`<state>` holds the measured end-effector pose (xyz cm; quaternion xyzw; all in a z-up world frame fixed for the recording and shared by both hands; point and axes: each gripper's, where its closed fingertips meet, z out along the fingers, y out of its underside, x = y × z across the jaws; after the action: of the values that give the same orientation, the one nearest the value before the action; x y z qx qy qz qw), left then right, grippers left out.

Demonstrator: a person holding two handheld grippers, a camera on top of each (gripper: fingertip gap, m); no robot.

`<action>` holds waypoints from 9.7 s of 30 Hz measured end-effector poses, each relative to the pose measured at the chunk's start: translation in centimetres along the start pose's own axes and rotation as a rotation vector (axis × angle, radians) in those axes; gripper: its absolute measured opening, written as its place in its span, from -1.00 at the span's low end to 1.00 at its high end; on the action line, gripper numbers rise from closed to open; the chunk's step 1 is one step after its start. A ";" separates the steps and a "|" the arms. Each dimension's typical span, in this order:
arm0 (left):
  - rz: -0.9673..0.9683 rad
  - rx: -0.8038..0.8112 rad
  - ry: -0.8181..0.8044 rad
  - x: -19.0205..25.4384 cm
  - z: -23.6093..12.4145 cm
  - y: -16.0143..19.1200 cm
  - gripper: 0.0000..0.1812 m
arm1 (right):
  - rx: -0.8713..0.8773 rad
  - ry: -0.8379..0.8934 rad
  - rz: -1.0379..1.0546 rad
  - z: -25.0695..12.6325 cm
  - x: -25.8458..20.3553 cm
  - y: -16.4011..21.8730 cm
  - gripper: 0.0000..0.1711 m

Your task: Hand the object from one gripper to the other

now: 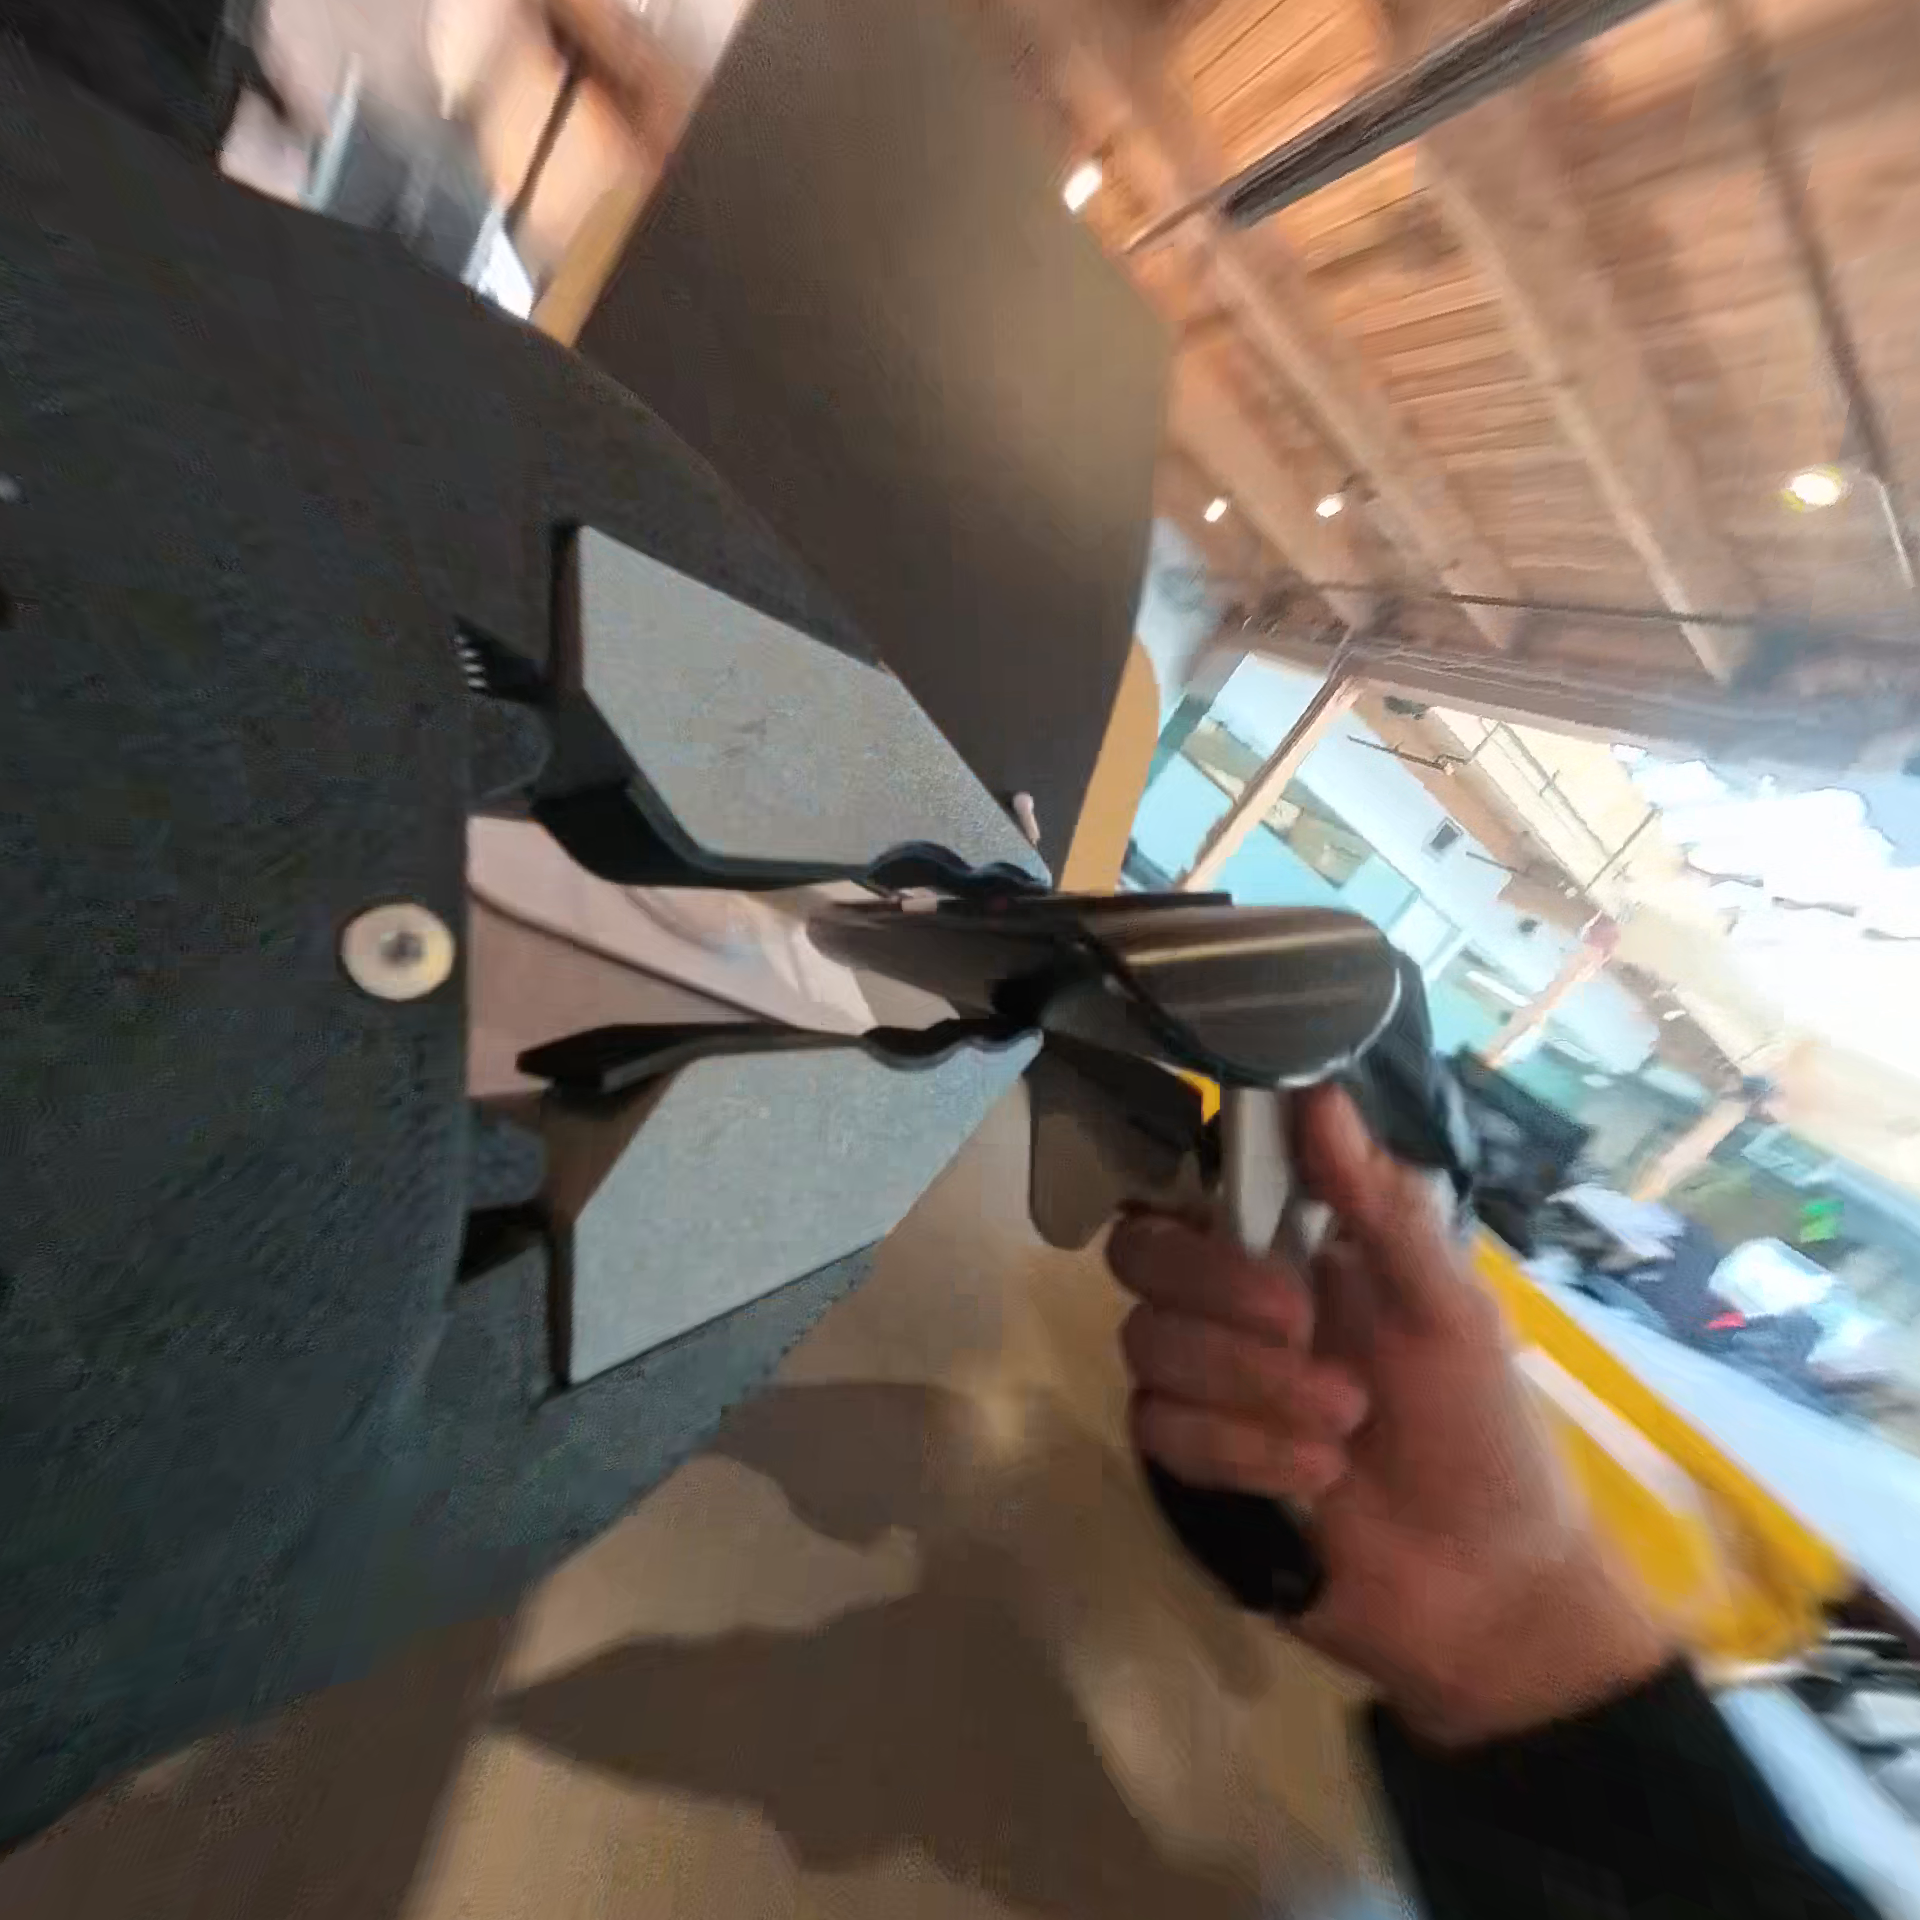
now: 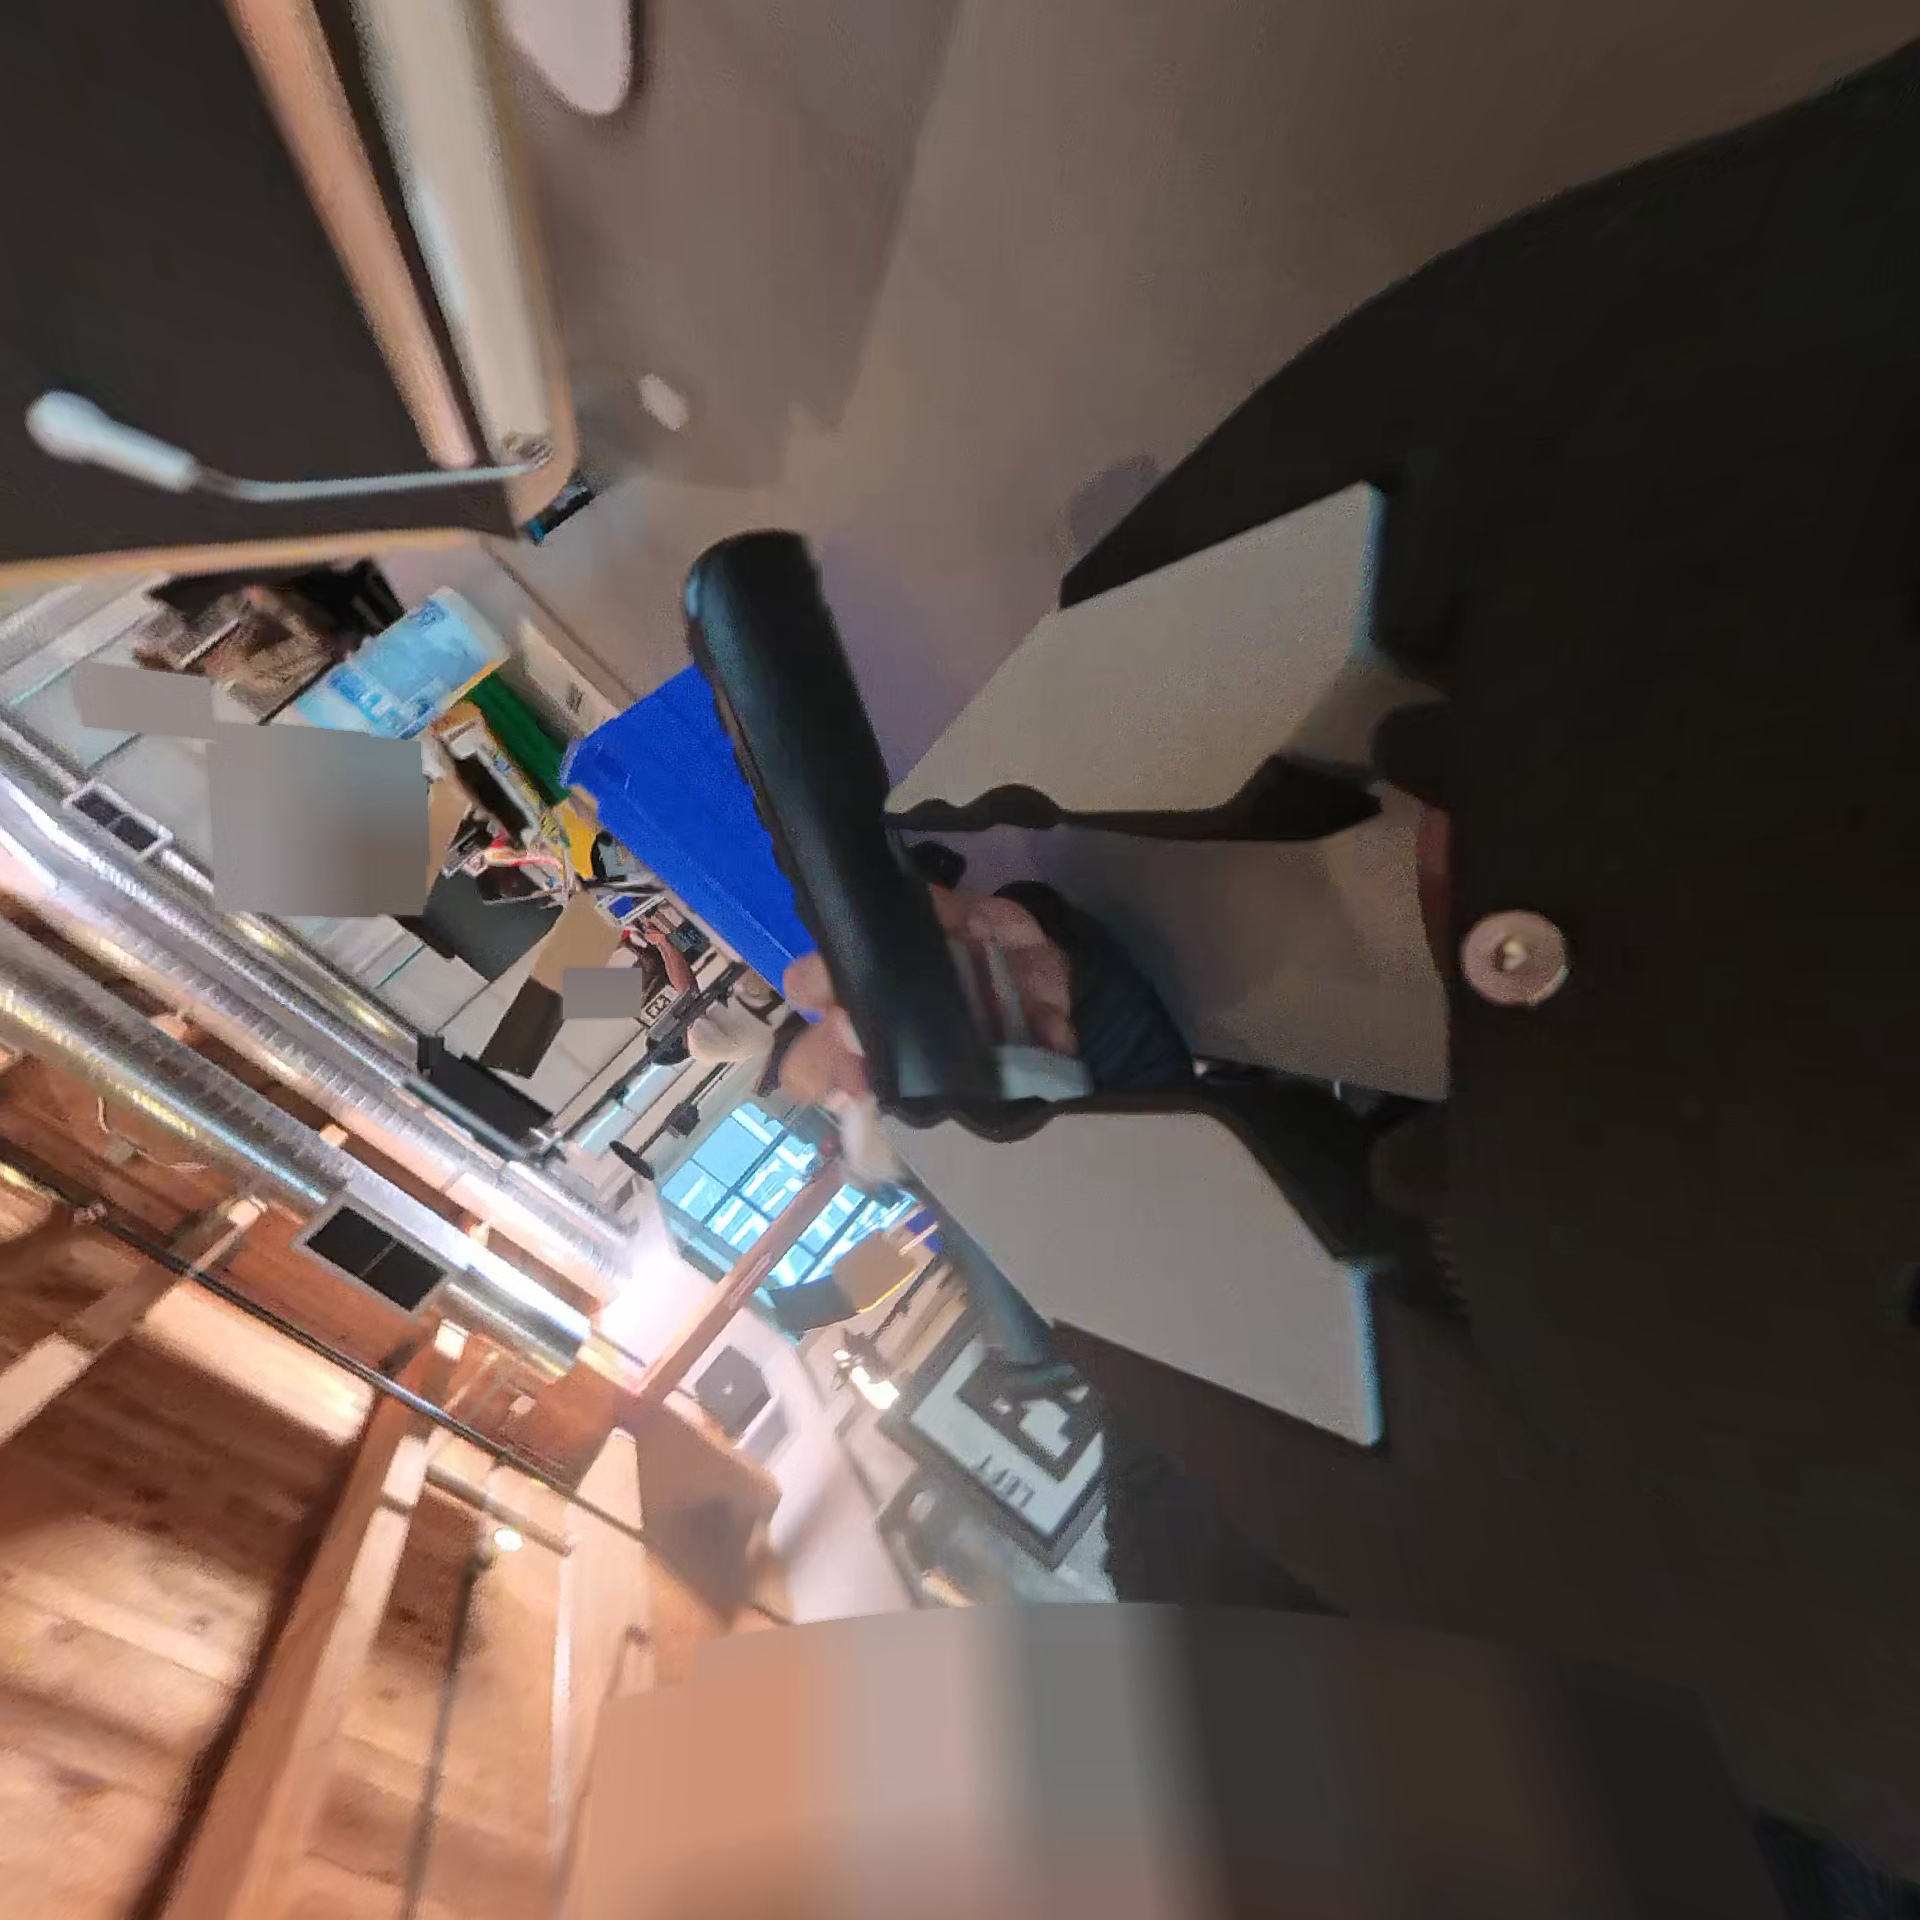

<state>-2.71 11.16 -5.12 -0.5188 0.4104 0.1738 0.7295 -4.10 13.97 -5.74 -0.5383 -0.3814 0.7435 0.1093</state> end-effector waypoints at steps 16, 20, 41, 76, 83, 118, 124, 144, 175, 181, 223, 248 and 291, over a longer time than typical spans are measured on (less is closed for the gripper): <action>-1.209 0.172 0.432 -1.8 -0.7 0.4 -0.76 | -0.349 0.130 -0.509 2.1 0.3 5.7 -0.77; -1.081 0.037 0.300 -3.0 -0.9 3.2 -0.63 | -0.274 0.075 -0.286 1.4 0.1 4.3 -0.80; 0.439 -0.334 -0.109 -1.8 -0.4 8.5 -0.43 | -0.300 0.038 0.278 1.0 1.5 5.6 -0.81; -0.683 -0.240 0.391 4.3 0.2 4.5 -0.64 | 0.267 -0.074 -0.266 -3.2 -5.1 -5.1 -0.78; -0.500 -0.381 0.342 5.0 0.0 8.2 -0.73 | 0.490 0.099 -0.340 -12.0 -10.7 -12.4 -0.79; -0.546 -0.444 0.289 4.3 0.0 9.3 -0.82 | -0.142 0.945 -0.620 -3.5 10.2 -4.3 -0.41; -0.527 -0.457 0.305 4.8 0.0 9.2 -0.82 | -0.175 0.897 -0.683 -1.2 12.8 -1.5 -0.45; -0.747 -0.414 -0.075 -16.1 -16.9 3.0 -0.60 | -0.202 0.785 -0.578 -0.7 12.3 -0.3 -0.14; -0.048 -1.210 -0.045 -24.7 -25.4 21.9 -0.68 | -0.253 0.807 -0.642 0.0 11.6 0.8 -0.30; -0.327 -0.681 -0.074 -22.0 -15.3 4.6 -0.68 | -0.178 0.623 -0.684 1.6 8.3 0.5 -0.38; -1.397 -0.189 0.500 0.1 -0.4 7.2 -0.48 | -0.209 0.430 -0.895 1.7 4.0 1.1 -0.80; -1.502 -0.094 0.379 -3.4 -1.1 8.6 -0.69 | -0.251 0.854 -1.896 3.7 3.3 1.2 -0.73; -1.316 -0.144 0.332 -3.2 -0.7 9.0 -0.65 | 0.131 0.612 -0.946 -0.1 1.5 -3.7 -0.33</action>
<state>-10.98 14.69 -8.24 -0.7272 0.1034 -0.3610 0.5745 -5.48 17.40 -4.27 -0.4920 -0.4852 0.4457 0.5691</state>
